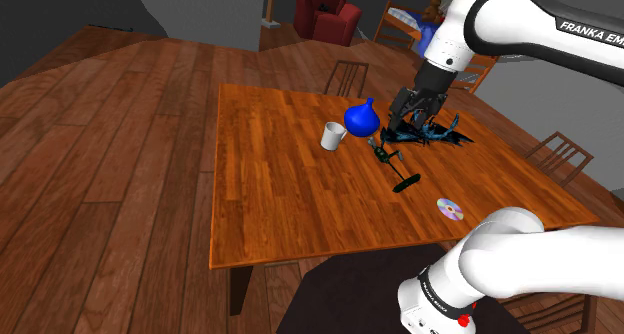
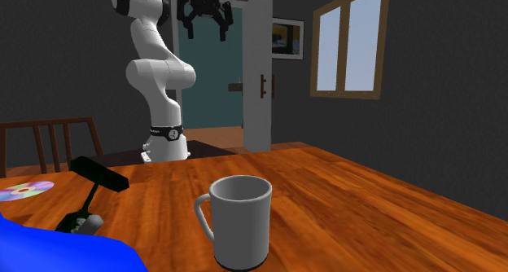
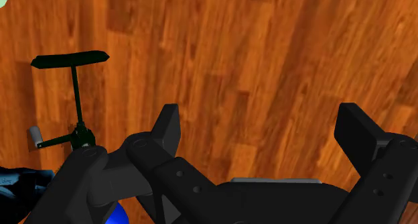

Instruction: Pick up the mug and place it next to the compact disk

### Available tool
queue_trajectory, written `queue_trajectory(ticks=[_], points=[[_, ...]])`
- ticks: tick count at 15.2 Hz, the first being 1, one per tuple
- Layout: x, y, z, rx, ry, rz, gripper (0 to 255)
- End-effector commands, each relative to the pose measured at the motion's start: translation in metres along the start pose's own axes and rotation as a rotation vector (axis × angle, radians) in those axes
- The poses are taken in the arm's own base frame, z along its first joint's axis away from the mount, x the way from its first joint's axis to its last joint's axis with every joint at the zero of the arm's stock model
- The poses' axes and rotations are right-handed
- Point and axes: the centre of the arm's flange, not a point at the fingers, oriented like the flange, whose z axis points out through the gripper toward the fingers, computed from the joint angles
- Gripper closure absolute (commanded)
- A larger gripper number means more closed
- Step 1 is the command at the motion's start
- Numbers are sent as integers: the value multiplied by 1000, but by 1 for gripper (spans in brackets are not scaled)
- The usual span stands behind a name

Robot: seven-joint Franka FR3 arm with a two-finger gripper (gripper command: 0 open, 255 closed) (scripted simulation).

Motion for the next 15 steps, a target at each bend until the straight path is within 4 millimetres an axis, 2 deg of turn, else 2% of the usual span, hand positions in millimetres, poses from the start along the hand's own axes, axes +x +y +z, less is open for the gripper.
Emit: queue_trajectory(ticks=[1, 15], points=[[0, 0, 0, 0, 0, 0, 0], [152, 14, 102, -45, 6, 59, 0]])
